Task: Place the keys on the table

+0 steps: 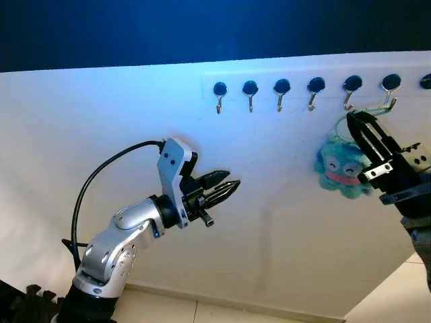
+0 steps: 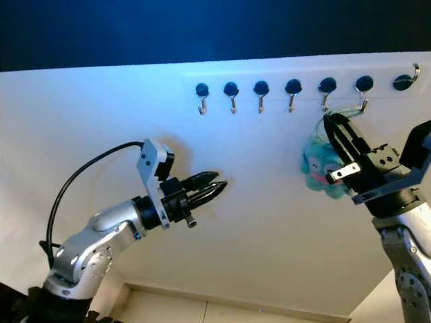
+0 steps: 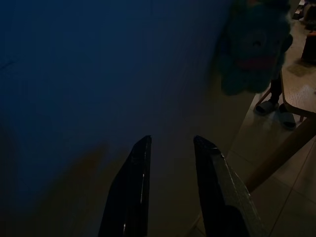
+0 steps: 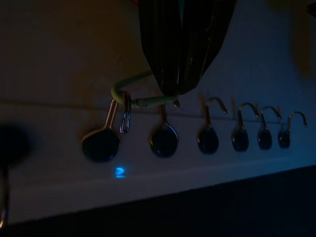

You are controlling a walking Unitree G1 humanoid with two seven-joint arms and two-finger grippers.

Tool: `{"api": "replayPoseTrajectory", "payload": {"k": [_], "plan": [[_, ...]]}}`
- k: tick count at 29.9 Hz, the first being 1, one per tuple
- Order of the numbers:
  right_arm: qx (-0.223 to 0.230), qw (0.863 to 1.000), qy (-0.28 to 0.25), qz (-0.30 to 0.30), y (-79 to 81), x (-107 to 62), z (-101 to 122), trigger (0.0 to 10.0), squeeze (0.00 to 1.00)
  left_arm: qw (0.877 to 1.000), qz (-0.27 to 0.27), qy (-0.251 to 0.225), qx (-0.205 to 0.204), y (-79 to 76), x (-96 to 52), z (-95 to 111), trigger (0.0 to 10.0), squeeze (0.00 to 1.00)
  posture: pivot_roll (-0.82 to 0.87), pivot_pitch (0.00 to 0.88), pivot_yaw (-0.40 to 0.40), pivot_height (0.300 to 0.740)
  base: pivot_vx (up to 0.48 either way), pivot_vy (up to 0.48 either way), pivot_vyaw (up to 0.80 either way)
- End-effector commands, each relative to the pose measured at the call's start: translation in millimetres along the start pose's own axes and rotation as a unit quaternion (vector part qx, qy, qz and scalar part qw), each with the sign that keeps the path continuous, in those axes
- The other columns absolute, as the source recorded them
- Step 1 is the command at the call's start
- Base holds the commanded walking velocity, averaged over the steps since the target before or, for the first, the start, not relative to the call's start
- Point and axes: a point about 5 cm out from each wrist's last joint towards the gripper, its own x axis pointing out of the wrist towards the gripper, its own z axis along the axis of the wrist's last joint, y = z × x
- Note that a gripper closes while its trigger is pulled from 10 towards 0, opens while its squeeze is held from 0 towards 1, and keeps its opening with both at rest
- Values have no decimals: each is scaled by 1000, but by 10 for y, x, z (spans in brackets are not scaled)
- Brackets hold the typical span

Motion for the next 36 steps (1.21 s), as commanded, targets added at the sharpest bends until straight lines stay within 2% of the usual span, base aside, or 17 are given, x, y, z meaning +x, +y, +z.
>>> {"api": "replayPoseTrajectory", "payload": {"k": [1,7,8,12,15,25,32,36], "plan": [[-3,1000,-5,15,39,-21,81,10000,0,1000,2,7,-3,-7,-17,-35,10000,0,-106,121,110,740,0,0,0],[13,999,44,26,84,-215,21,10000,0,1000,0,10,-3,-2,-23,-42,10000,0,-110,123,115,740,0,0,0],[19,997,64,37,131,-269,-22,10000,0,1000,-1,12,-3,-1,-22,-46,10000,0,-115,125,119,740,0,0,0],[27,995,82,51,187,-318,-51,10000,0,1000,-4,13,-3,1,-16,-49,10000,0,-118,126,128,740,0,0,0],[19,995,86,49,172,-343,-12,10000,0,1000,-6,15,-3,4,-9,-50,10000,0,-122,125,134,740,0,0,0],[-12,998,43,36,46,-313,294,10000,0,1000,-7,20,-3,7,1,-76,10000,0,-123,122,131,740,0,0,0],[-19,998,2,56,4,-296,592,10000,0,1000,-5,24,-4,12,-16,-100,10000,0,-122,120,128,740,0,0,0],[-30,998,-7,55,-28,-303,690,10000,0,1000,-5,26,-4,11,-15,-111,10000,0,-127,119,131,740,0,0,0]]}}
